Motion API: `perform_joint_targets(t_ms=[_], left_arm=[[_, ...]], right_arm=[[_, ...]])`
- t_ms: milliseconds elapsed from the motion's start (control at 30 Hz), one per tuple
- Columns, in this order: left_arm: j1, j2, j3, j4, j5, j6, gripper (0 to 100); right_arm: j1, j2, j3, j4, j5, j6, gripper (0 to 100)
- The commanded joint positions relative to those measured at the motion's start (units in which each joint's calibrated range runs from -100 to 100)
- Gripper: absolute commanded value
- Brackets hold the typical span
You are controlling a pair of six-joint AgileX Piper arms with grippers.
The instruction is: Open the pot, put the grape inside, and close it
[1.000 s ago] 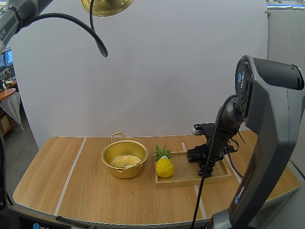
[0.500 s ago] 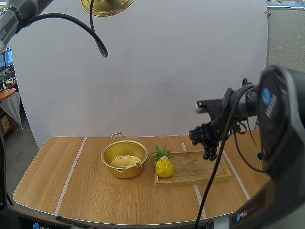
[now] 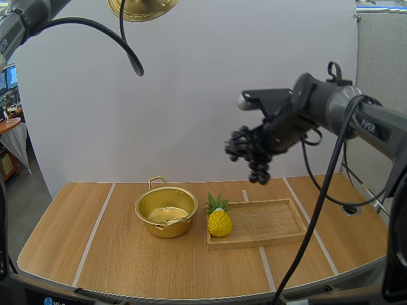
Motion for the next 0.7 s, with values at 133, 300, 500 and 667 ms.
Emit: perform_joint_targets(t_ms=[133, 300, 500, 667], left_arm=[[-0.05, -0.3, -0.5, 0.1, -1.9, -0.6, 0], [-0.05, -0.3, -0.5, 0.1, -1.9, -0.6, 0], [-0.05, -0.3, -0.5, 0.1, -1.9, -0.6, 0], [-0.05, -0.3, -0.5, 0.1, -1.9, -0.6, 0]], right_arm=[[6.2, -0.6, -2.6, 2.6, -0.6, 0.4, 0], [9.7, 1.7, -2.6, 2.6, -1.7, 1.2, 0], [13.8, 8.0, -2.6, 2.6, -7.2, 1.5, 0], [16.1, 13.6, -2.6, 2.6, -11.7, 1.5, 0]])
